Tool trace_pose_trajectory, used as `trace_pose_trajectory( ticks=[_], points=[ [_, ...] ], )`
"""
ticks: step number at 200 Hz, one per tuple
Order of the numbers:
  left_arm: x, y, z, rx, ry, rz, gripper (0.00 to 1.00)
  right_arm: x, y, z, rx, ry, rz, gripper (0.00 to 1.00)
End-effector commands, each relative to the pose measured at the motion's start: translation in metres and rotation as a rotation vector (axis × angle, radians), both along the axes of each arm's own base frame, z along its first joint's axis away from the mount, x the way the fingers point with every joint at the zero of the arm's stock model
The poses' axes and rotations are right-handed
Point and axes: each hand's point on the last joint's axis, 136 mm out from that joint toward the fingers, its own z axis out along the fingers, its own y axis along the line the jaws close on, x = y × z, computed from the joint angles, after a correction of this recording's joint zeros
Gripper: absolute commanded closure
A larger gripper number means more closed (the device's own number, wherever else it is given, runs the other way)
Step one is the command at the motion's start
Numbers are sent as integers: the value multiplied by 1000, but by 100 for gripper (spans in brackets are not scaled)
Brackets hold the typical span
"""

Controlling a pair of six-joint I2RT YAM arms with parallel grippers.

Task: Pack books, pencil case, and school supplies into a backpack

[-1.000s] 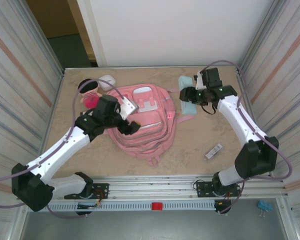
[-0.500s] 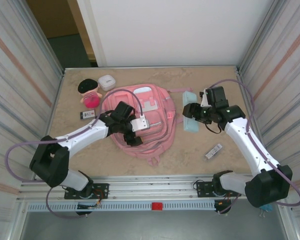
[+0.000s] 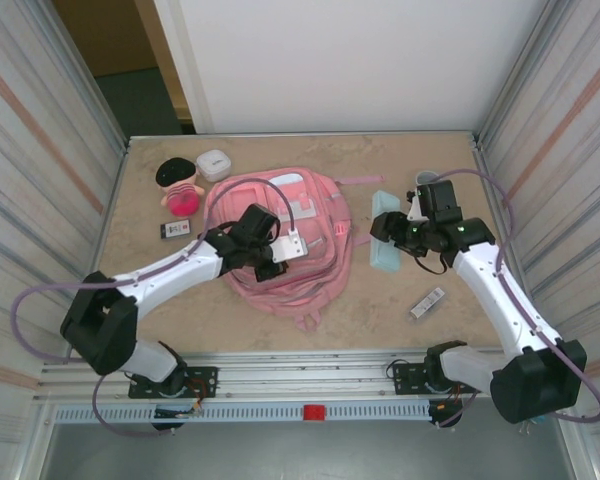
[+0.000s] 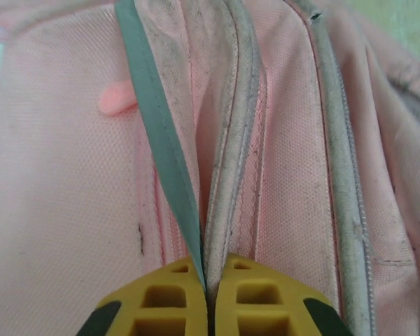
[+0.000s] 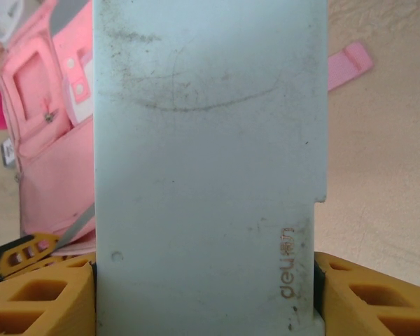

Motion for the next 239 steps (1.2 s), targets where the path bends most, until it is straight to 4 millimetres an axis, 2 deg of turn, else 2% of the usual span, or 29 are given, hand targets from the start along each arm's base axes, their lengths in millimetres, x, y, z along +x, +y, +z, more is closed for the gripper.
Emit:
trace_pose_trajectory(
  ticks=[1, 19, 49, 59, 74, 90, 105, 109, 122, 158, 170, 184, 204, 239],
  points=[
    [16, -21, 88, -247, -101, 109, 100, -11, 1, 8, 90, 29, -28, 46],
    [20, -25, 115, -343, -74, 190, 100, -21, 5, 10, 137, 65, -32, 46],
    [28, -34, 144, -463, -27, 266, 100, -44, 23, 7, 257, 134, -37, 46],
    [29, -39, 151, -504, -7, 274, 100, -51, 33, -2, 284, 171, -28, 46],
    [30, -45, 159, -550, 17, 271, 100, -63, 51, 0, 322, 158, 18, 46],
    [34, -46, 164, -581, 36, 284, 100, -68, 72, -9, 347, 169, 44, 46],
    [37, -47, 164, -603, 54, 293, 100, -64, 95, -9, 403, 150, 65, 46],
    [37, -46, 165, -608, 58, 295, 100, -60, 102, -15, 409, 166, 59, 46],
    [38, -46, 165, -620, 61, 298, 100, -51, 119, -19, 440, 159, 54, 46],
    [40, -43, 173, -650, 38, 304, 100, -19, 149, -33, 497, 163, -21, 46],
    [41, -42, 175, -656, 33, 307, 100, -9, 158, -38, 512, 162, -36, 42],
    [42, -41, 176, -657, 27, 316, 100, 1, 166, -41, 523, 156, -33, 33],
    [45, -38, 179, -661, 14, 325, 100, 3, 170, -49, 508, 177, -26, 25],
    [46, -34, 179, -661, 9, 332, 100, -15, 156, -76, 421, 234, -49, 22]
  ],
)
